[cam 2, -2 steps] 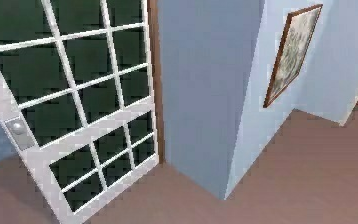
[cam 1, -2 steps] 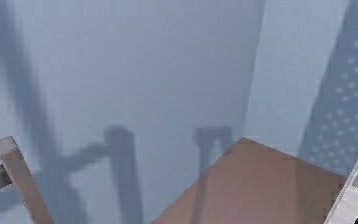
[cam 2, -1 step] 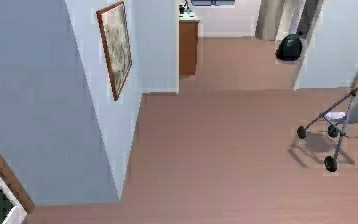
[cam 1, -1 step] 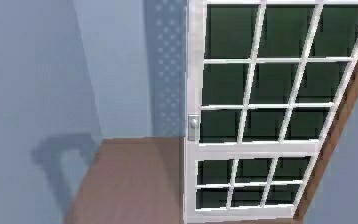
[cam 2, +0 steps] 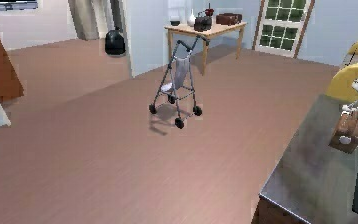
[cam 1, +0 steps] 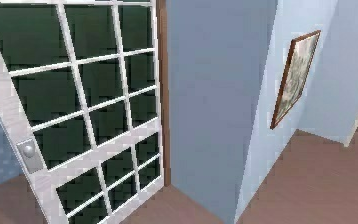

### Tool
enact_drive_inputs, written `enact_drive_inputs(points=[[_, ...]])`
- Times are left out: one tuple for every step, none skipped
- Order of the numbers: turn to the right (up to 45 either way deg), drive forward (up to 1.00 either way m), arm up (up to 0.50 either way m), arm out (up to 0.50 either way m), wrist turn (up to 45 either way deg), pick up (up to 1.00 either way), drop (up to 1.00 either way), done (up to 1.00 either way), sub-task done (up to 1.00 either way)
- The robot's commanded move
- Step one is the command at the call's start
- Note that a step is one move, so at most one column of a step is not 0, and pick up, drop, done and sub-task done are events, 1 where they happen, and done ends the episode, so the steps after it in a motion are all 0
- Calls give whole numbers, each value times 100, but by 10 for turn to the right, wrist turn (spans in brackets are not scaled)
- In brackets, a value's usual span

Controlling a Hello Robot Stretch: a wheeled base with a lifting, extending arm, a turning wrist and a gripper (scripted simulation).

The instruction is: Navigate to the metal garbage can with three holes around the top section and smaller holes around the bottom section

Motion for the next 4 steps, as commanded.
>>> enact_drive_inputs(points=[[210,0,0,0,0,0,0,0,0],[0,5,0,0,0,0,0,0,0],[-450,0,0,0,0,0,0,0,0],[-450,0,0,0,0,0,0,0,0]])
